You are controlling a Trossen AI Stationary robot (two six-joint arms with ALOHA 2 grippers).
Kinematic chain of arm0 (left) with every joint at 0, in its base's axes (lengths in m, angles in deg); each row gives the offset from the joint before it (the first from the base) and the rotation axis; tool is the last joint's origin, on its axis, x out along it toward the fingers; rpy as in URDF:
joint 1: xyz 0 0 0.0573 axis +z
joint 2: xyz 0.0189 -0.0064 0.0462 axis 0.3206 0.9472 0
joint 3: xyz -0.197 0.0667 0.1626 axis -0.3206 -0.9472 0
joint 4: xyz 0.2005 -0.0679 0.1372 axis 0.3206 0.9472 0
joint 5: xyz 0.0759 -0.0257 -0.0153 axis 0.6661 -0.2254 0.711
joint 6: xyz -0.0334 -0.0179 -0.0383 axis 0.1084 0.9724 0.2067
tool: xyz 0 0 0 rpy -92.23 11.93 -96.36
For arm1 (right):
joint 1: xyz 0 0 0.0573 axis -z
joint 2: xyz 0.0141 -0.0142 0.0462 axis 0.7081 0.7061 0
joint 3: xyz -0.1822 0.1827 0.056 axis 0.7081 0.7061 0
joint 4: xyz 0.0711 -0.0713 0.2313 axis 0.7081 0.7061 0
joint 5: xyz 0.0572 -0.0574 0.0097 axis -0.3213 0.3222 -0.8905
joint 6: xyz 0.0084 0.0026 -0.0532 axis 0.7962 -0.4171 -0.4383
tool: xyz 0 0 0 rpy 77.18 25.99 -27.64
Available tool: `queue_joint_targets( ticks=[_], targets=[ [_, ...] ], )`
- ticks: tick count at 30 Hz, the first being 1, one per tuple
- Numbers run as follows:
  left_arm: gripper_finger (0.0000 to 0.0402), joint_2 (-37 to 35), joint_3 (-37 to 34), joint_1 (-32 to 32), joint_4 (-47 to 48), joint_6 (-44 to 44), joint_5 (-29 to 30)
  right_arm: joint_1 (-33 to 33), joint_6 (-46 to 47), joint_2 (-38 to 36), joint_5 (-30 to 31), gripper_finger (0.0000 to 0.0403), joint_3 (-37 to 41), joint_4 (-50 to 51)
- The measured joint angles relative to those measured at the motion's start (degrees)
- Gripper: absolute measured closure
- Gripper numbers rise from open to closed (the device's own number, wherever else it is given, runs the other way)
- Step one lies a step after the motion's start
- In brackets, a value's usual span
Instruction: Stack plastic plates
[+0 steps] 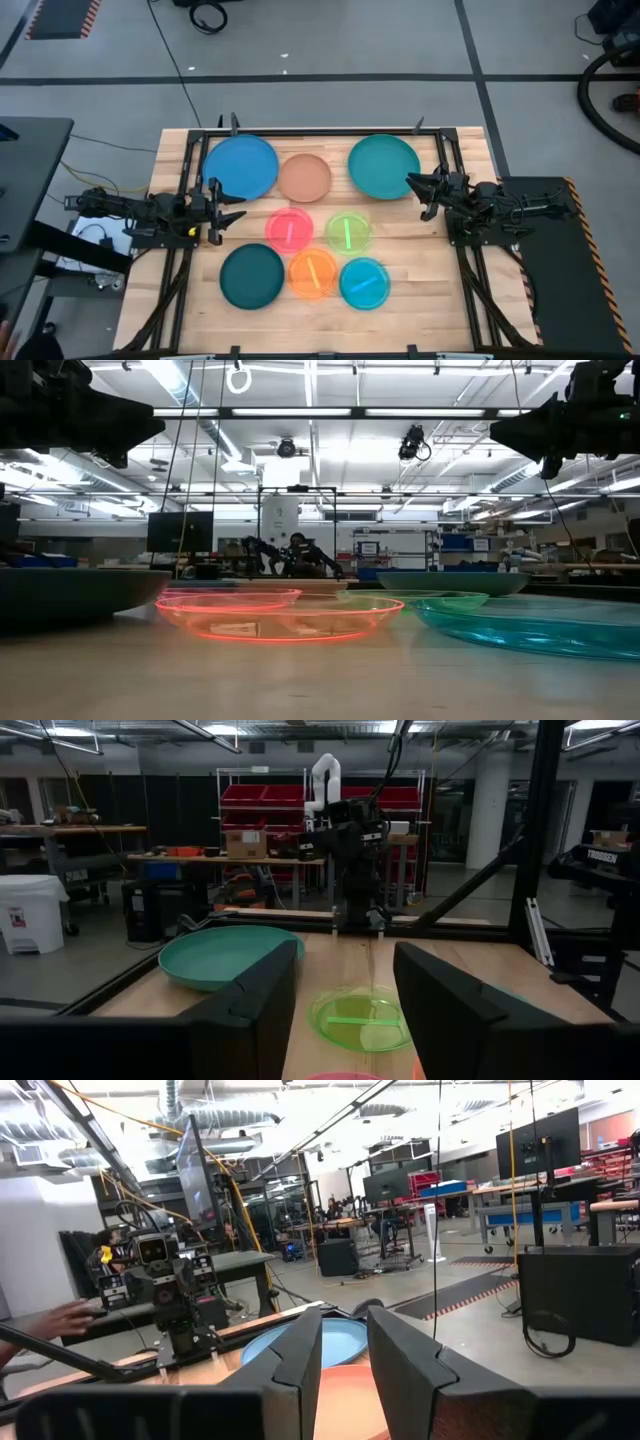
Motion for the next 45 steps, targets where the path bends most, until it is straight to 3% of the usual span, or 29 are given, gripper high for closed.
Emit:
queue_joint_targets(
  ticks=[35, 45],
  targets=[
    [0.0225, -0.01, -0.01, 0.02, 0.0, 0.0, 0.0, 0.01, 0.0, 0.0, 0.01, 0.0309, 0.0, 0.0],
    [0.0225, 0.0, -0.02, 0.13, -3.69, 4.39, 0.0, 0.01, -0.02, 0.0, 0.03, 0.0309, 0.0, -0.02]
  ],
)
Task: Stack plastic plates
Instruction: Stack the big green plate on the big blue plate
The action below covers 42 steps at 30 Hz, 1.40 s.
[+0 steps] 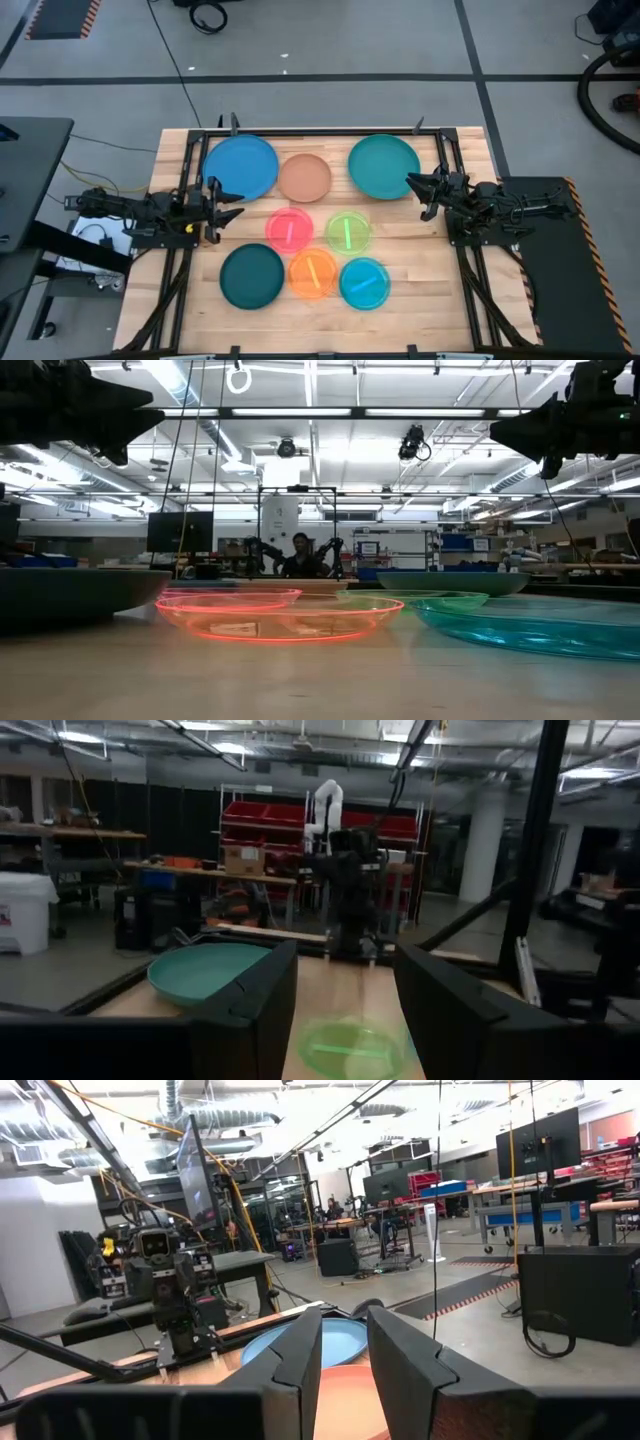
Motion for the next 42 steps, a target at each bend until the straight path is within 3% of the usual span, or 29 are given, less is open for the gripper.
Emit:
queue_joint_targets(
  ticks=[5, 10, 15, 20, 27, 37, 42],
  targets=[
    [0.0225, 0.0, 0.0, -0.88, 0.85, 9.55, -0.64, 0.56, -0.06, 0.0, 2.85, 0.0309, 0.0, -4.11],
    [0.0225, 0.0, 0.08, -1.12, 0.67, 10.45, -0.7, 1.74, -1.02, 0.0, 2.79, 0.0309, 0.0, -8.97],
    [0.0225, 2.67, 4.15, 2.01, 9.55, 15.79, 0.46, 3.4, -2.21, 0.0, 1.82, 0.0309, -0.03, -10.93],
    [0.0225, 11.13, 10.73, 5.11, 16.23, 19.43, 0.5, 5.15, -7.15, 1.47, -1.94, 0.0309, -2.13, -9.73],
    [0.0225, 25.97, 18.24, 7.72, 18.35, 13.95, 0.84, 7.3, -6.51, 9.9, -3.9, 0.0309, -3.42, -7.3],
    [0.0225, 44.39, 33.12, 13.16, 40.56, 16.97, 0.85, 9.74, -2.1, 25.82, -5.75, 0.0309, -3.43, -10.0],
    [0.0225, 51.02, 34.95, 17.21, 42.36, 15.32, -5.61, 11.56, 0.24, 34.03, -6.74, 0.0309, -3.43, -16.79]
  ],
)
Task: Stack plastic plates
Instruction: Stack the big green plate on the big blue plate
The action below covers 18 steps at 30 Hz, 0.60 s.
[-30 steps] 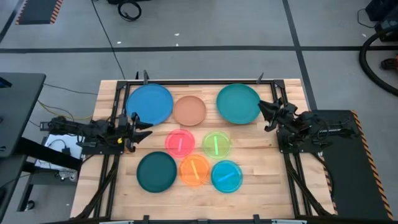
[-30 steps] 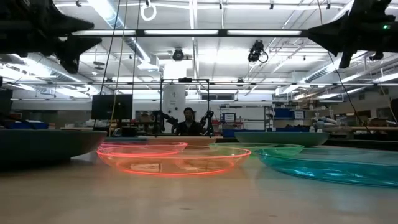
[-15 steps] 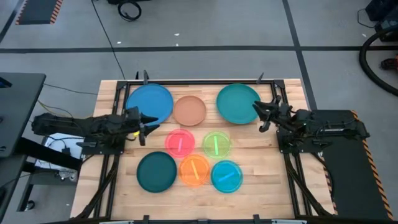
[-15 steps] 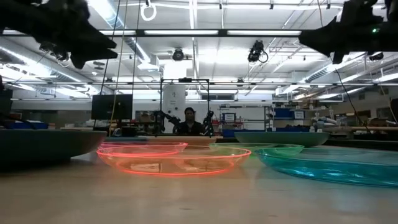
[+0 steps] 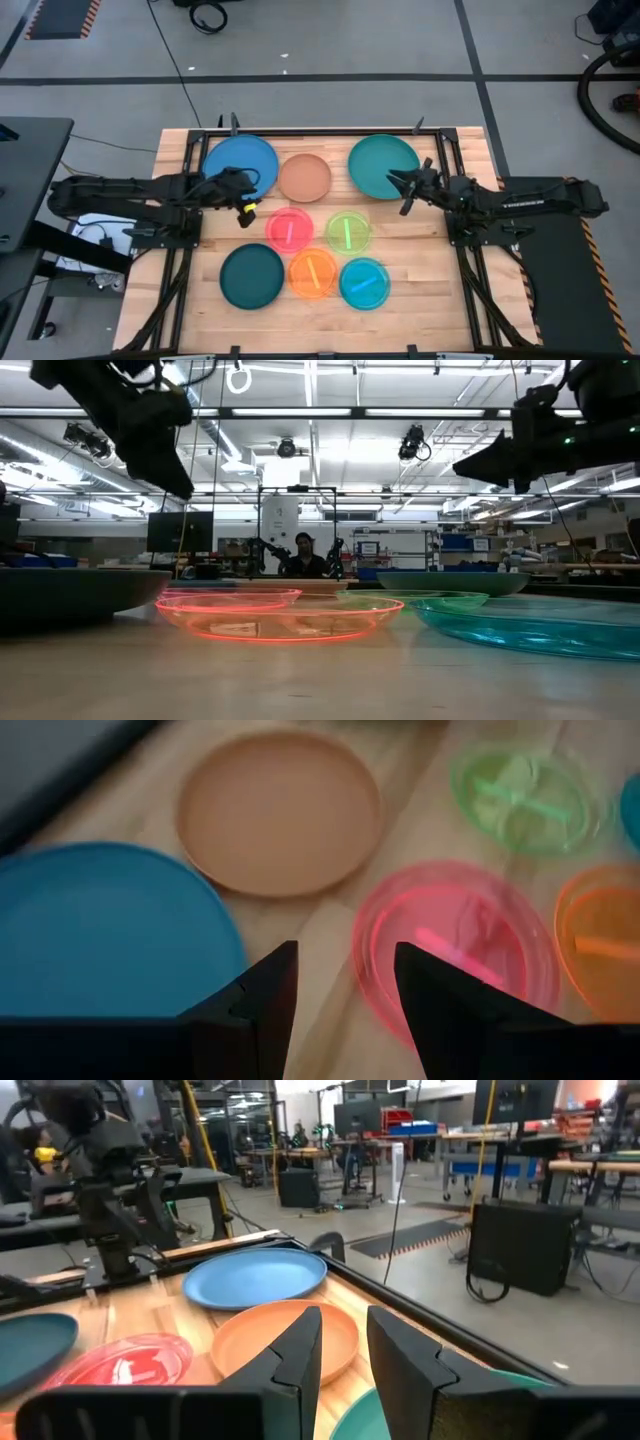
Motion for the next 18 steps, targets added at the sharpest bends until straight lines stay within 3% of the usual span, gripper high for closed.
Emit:
queue_joint_targets(
  ticks=[7, 18],
  targets=[
    [0.0225, 9.46, 0.0, 7.52, 0.48, -3.88, -5.79, 2.95, -2.79, 14.01, -5.31, 0.0309, -7.74, -1.05],
    [0.0225, 18.9, 0.07, 11.23, 2.0, -6.5, -5.97, 5.41, -6.5, 32.48, -10.93, 0.0309, -20.16, 1.41]
  ],
)
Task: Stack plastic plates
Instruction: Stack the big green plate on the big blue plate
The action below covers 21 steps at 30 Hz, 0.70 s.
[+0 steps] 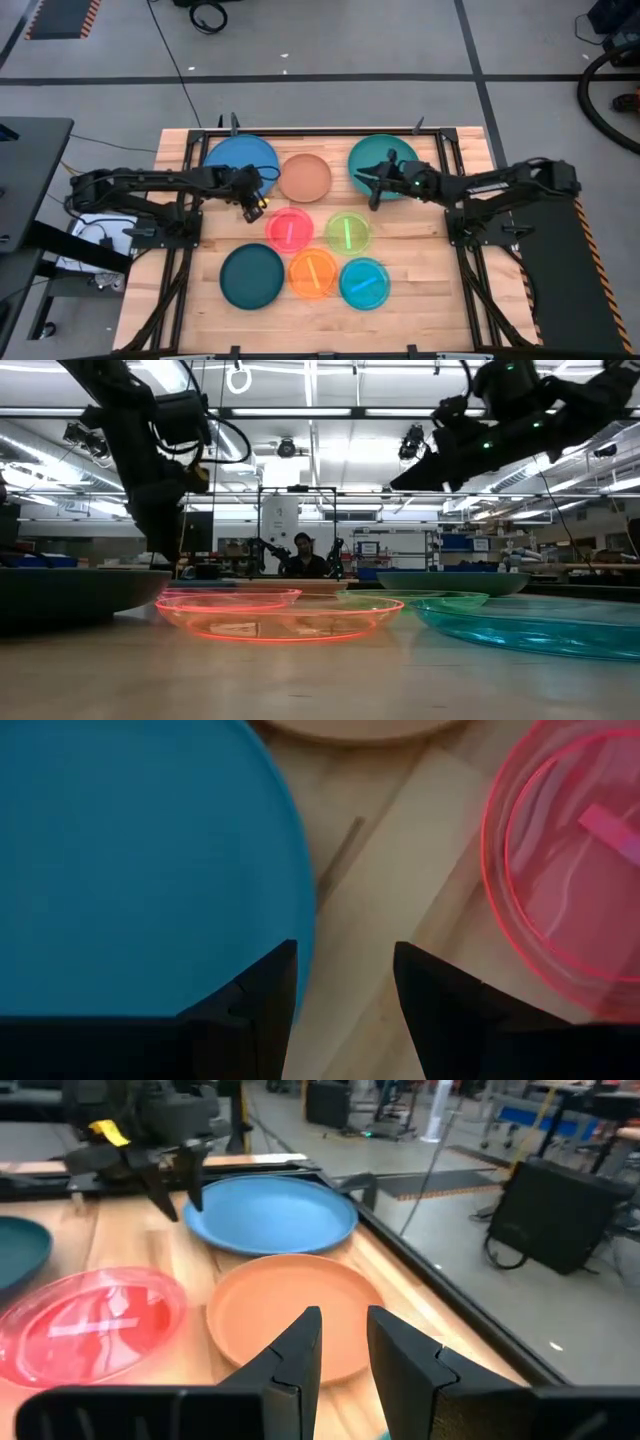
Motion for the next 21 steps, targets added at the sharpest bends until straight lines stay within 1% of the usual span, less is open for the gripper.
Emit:
queue_joint_targets(
  ticks=[5, 7, 9, 15, 21],
  targets=[
    [0.0226, 3.31, -0.02, -0.2, 0.88, -0.3, 0.24, -0.1, 0.1, 4.45, -3.58, 0.0309, -2.34, 0.09],
    [0.0226, 4.73, -0.02, -0.41, 0.71, -0.86, 1.63, -0.16, -0.79, 5.31, -3.64, 0.0309, -2.63, 0.18],
    [0.0226, 5.65, -0.03, -0.44, 1.33, -3.42, 3.13, -0.14, -1.6, 5.51, -3.57, 0.0309, -2.63, 0.25],
    [0.0226, 7.3, -0.05, -0.44, 1.53, -7.71, 4.36, -0.14, -3.48, 5.59, -3.58, 0.0309, -2.63, 0.77],
    [0.0226, 7.82, -0.07, -0.44, 1.31, -10.23, 4.99, -0.13, -4.53, 7.8, -3.81, 0.0309, -2.57, -0.05]
  ],
)
